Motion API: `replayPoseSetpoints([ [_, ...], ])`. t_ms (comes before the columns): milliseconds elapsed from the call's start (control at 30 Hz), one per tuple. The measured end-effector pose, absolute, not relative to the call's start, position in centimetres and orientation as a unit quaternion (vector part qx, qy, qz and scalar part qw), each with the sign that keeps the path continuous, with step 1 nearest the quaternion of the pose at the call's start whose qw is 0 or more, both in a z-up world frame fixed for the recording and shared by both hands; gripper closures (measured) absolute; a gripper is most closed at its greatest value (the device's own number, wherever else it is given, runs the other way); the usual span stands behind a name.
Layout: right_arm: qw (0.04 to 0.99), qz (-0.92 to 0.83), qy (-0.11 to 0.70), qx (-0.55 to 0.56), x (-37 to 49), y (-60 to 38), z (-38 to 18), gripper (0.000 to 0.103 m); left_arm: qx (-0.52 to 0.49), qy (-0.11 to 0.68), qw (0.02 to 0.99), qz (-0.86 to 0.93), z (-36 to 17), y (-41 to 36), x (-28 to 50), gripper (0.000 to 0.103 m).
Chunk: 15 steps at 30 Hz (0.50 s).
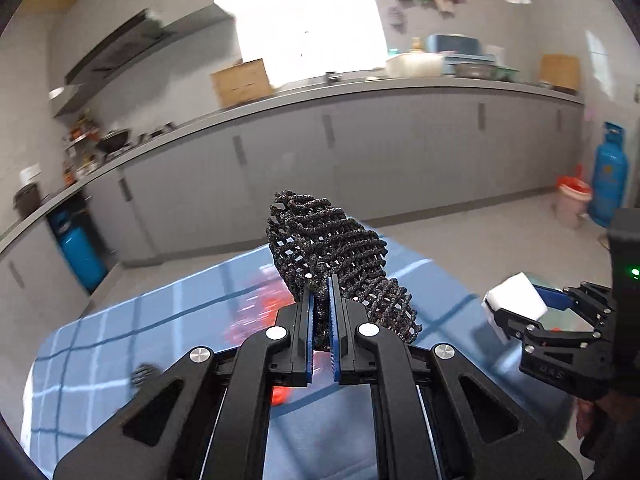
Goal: Collect trash
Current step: 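Carry scrubber and white sponge over the basin and open both grippers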
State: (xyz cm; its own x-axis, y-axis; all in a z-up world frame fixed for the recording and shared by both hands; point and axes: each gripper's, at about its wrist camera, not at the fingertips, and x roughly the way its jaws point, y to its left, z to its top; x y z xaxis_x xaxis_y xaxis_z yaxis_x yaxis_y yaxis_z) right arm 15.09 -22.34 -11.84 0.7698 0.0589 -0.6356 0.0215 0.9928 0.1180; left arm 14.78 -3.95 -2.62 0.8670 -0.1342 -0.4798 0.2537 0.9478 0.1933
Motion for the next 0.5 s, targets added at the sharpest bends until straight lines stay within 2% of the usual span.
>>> replayPoseSetpoints([
  [300, 0.93, -0.099, 0.343, 0.083, 13.6, -33.0, -13.6, 0.047, 0.136, 0.243, 0.938, -0.207, -4.5, -13.0, 15.0, 0.095],
  [500, 0.923, -0.13, 0.347, 0.1, 13.4, -36.8, -15.6, 0.047, 0.15, 0.263, 0.916, -0.262, -7.1, -18.3, 14.9, 0.095],
])
